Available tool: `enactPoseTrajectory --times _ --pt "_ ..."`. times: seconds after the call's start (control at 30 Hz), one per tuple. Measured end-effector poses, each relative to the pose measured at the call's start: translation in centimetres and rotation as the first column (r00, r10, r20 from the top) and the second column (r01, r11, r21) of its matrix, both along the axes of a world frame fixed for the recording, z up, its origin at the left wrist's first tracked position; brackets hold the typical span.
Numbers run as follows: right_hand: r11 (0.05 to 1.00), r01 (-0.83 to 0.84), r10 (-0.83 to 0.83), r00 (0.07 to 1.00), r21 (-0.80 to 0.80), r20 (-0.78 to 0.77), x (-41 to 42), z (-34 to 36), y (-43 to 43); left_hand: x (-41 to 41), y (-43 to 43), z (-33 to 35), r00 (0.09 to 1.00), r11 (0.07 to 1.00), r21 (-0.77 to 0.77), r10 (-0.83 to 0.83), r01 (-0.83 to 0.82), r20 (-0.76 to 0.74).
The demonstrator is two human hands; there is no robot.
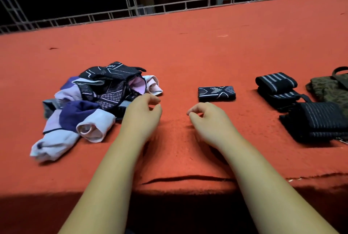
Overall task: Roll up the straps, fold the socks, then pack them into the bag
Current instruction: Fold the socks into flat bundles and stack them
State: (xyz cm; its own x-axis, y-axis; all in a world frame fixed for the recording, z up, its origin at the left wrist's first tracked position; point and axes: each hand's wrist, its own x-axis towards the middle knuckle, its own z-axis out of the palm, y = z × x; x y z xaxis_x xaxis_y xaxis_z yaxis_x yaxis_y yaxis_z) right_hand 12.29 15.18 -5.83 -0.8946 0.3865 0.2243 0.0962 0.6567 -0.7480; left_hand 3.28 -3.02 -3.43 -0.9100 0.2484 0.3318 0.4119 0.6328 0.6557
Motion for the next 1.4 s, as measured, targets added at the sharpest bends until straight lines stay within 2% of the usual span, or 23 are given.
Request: enactPoseTrajectory --times 0.17,0.23,0.4,0.53,0.67,0.77,0.83,0.93,1.0,1.13,1.27,1.4 --pt "0.951 -0.303 0.302 0.953 0.064 0.019 -1.0 -0.8 -2.7 -2.6 -4.3 -1.0 0.955 0.995 0.001 0.097 -0.101 -0.280" --pt "0.942 -0.324 0.324 0.946 0.085 0.007 -1.5 -1.4 -3.3 -3.9 -5.4 -0.9 0.927 0.986 -0.048 0.133 -0.160 -0.351" --pt "0.952 -0.285 0.290 0.957 0.113 -0.032 -2.4 -2.7 -3.4 -6.1 -6.0 -2.2 0.956 0.938 -0.277 0.138 -0.210 -0.257" --pt "0.964 -0.258 0.262 0.963 0.067 -0.061 -2.5 -2.9 -3.1 -6.8 -5.7 -2.7 0.961 0.898 -0.374 0.152 -0.232 -0.231" --pt "0.964 -0.256 0.261 0.963 0.072 -0.068 -2.3 -3.0 -3.0 -6.7 -5.6 -2.2 0.944 0.910 -0.327 0.162 -0.256 -0.286" --pt "0.966 -0.250 0.255 0.963 0.059 -0.093 -2.2 -3.0 -2.9 -6.5 -6.0 -1.3 0.908 0.947 -0.187 0.177 -0.262 -0.379" --pt "0.971 -0.234 0.237 0.963 0.038 -0.126 -2.1 -3.0 -2.8 -5.8 -5.8 -0.2 0.862 0.977 -0.087 0.126 -0.193 -0.490" --pt "0.976 -0.216 0.216 0.965 0.015 -0.146 -2.0 -3.0 -2.7 -4.6 -4.6 0.6 0.809 0.995 -0.061 0.023 -0.073 -0.588" --pt "0.977 -0.214 0.212 0.967 0.001 -0.144 -1.9 -3.0 -2.7 -4.1 -4.1 0.0 0.843 0.990 -0.093 0.042 -0.109 -0.537" --pt "0.976 -0.215 0.208 0.966 -0.026 -0.151 -1.4 -2.9 -2.7 -5.1 -4.7 -1.2 0.936 0.975 -0.151 0.107 -0.165 -0.335" --pt "0.978 -0.207 0.200 0.967 -0.032 -0.157 -1.4 -2.9 -2.6 -7.4 -5.4 0.0 0.940 0.963 -0.153 0.170 -0.222 -0.294" --pt "0.978 -0.207 0.201 0.967 -0.023 -0.153 -1.5 -3.0 -2.6 -8.9 -5.0 0.9 0.955 0.957 -0.219 0.128 -0.189 -0.267"
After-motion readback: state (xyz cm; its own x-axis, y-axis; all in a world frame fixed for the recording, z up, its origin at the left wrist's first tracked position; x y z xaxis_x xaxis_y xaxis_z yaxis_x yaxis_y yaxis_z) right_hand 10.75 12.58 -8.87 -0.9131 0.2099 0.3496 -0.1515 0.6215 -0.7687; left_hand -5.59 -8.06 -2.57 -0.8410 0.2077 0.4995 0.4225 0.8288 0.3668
